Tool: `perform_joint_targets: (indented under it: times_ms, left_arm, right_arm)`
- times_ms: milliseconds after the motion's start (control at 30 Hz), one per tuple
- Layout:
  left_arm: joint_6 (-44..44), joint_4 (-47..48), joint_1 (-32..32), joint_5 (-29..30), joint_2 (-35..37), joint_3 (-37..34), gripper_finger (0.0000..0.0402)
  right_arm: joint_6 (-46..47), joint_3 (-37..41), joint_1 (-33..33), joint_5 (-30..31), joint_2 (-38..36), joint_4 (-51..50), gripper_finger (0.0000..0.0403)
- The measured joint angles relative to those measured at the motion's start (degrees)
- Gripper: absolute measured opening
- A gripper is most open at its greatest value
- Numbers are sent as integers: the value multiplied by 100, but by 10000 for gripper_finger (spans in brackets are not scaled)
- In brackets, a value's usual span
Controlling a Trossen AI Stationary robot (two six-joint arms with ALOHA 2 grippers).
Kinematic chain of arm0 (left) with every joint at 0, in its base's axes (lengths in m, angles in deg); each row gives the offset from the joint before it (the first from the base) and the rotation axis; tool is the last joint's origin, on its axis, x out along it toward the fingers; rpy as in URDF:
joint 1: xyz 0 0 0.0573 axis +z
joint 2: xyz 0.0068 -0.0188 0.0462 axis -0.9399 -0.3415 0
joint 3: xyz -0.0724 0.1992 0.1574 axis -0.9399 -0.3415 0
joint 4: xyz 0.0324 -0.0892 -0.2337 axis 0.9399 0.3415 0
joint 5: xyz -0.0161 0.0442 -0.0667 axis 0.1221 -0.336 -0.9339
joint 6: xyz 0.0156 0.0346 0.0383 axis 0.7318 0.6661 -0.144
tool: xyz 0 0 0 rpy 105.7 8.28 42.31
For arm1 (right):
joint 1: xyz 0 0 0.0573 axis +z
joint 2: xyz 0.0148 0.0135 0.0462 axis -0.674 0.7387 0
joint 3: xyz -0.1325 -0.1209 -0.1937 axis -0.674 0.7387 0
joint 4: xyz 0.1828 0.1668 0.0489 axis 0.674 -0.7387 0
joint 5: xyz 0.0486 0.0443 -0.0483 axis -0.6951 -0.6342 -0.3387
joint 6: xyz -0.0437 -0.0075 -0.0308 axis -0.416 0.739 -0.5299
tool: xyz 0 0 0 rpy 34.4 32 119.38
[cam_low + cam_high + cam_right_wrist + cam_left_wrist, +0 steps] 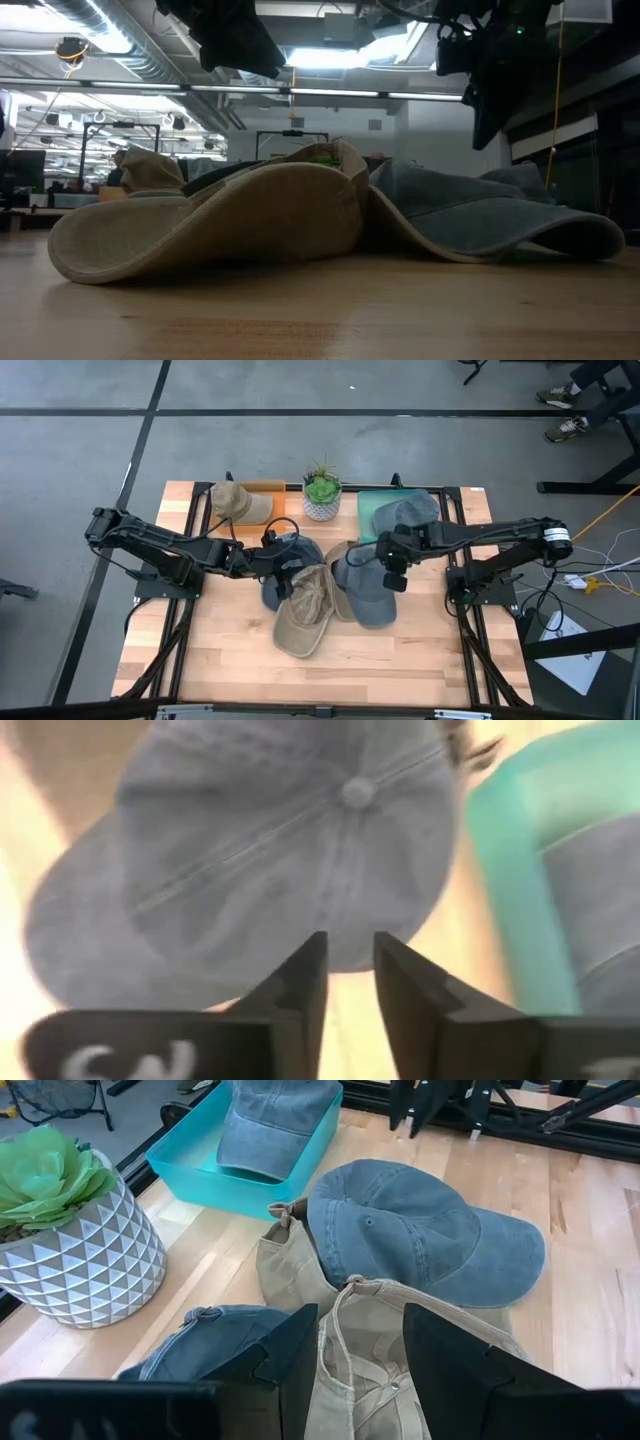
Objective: Pick & Place hat
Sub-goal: Put the right gray cap into the green bin
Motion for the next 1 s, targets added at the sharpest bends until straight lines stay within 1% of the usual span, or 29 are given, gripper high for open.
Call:
perform_joint_targets:
  times_ms: [100,333,433,533,667,800,900,1000]
  left_arm:
    - [0,0,0,0,0,0,143]
    - [0,0,0,1,0,0,143]
    - [0,1,0,2,0,0,143]
    - [0,2,0,2,0,0,143]
    - [2,2,0,2,0,0,143]
    - [7,2,0,2,0,0,143]
    - [4,2,1,2,0,0,143]
    - [4,2,0,2,0,0,143]
  right_arm:
    - [205,13,-28,-151,0,6,144]
    - [548,168,-28,-165,4,51,275]
    - [682,347,-28,-170,9,194,315]
    - [920,627,-28,-170,9,456,338]
    - [1090,1023,-28,-226,11,978,342]
    - [1177,1294,-28,-236,13,1381,326]
    - [1168,1333,-26,-269,13,1364,290]
    - [1148,1333,-26,-274,13,1378,227]
